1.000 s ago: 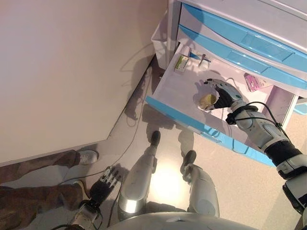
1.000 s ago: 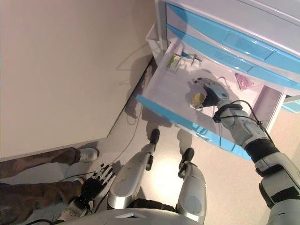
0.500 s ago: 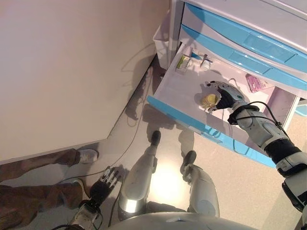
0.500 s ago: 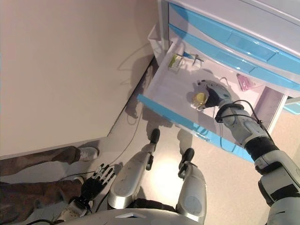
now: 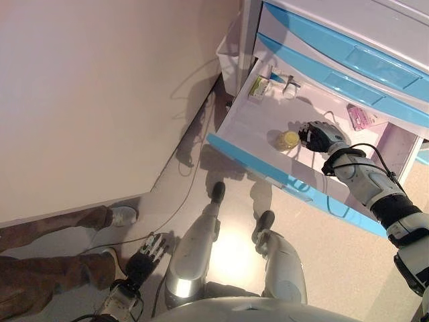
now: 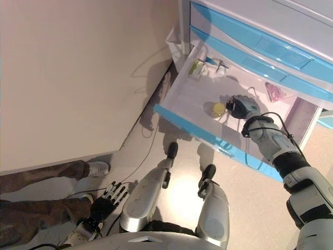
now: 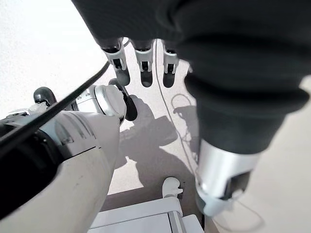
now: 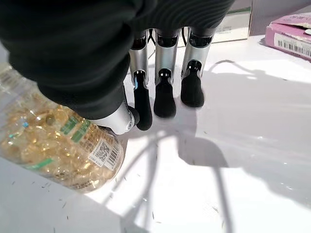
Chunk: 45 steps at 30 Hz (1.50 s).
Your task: Open the drawer and pick up the medicine
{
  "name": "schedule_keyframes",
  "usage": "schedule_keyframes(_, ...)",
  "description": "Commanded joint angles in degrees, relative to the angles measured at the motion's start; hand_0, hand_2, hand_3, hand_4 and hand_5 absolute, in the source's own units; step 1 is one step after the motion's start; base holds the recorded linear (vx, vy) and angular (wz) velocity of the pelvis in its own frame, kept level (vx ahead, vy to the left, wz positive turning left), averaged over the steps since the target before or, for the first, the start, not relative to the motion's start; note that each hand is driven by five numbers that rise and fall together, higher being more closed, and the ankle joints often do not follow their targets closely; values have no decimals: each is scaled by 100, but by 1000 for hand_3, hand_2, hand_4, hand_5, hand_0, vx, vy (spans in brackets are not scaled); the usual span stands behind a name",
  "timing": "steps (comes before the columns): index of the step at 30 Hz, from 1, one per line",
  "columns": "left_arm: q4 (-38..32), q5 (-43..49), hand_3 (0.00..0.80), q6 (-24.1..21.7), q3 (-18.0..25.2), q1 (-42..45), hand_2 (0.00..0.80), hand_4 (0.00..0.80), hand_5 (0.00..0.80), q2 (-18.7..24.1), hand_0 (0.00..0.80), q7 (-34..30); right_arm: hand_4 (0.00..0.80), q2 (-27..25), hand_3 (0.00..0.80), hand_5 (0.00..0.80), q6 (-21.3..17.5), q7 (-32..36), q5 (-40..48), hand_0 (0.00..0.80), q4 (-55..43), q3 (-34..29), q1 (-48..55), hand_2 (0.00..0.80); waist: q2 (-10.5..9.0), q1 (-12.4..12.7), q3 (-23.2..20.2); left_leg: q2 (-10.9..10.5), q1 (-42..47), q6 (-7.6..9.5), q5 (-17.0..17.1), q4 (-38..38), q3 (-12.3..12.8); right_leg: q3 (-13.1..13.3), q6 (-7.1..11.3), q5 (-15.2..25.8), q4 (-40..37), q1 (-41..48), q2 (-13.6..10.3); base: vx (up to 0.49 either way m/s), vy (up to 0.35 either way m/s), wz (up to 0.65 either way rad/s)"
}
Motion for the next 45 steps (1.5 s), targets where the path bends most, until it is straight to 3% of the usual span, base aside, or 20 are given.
schedule_keyframes(1,-238,17,0,55,-230,309,0,0,0,192,0,-43,800,-58,800,800,-119,-90,37,800,-170,245,-275,800,-48,34,-130,123,-113,-146,-868,806,72,25,170,668,-418,-125,-198,0,0,0)
schedule_keyframes(7,-295,26,0,91,-226,314,0,0,0,197,0,-13,800,-55,800,800,-110,-97,23,800,-191,226,-255,800,-48,36,-143,122,-133,-143,-877,835,85,21,176,673,-407,-139,-213,0,0,0)
schedule_keyframes(8,-285,25,0,81,-227,311,0,0,0,191,0,-22,659,-58,659,659,-95,-98,32,659,-196,224,-270,659,-50,31,-142,129,-128,-146,-871,827,94,21,173,674,-411,-135,-211,0,0,0)
schedule_keyframes(9,-286,11,0,76,-236,295,0,0,0,189,0,-16,75,-59,75,75,-85,-97,50,75,-178,226,-289,75,-48,28,-140,132,-126,-146,-866,821,97,19,172,674,-412,-134,-208,0,0,0)
schedule_keyframes(10,-282,-2,0,83,-239,297,0,0,0,193,0,-18,0,-59,0,0,-82,-113,45,0,-166,222,-279,0,-42,28,-139,133,-124,-146,-863,819,93,19,173,673,-408,-134,-207,0,0,0)
schedule_keyframes(45,-280,-29,0,98,-182,320,0,0,0,194,0,-49,0,1,0,0,-228,141,-140,0,-380,345,-349,0,-62,77,-123,128,-121,-137,-835,775,80,-20,205,697,-414,-136,-223,0,0,0)
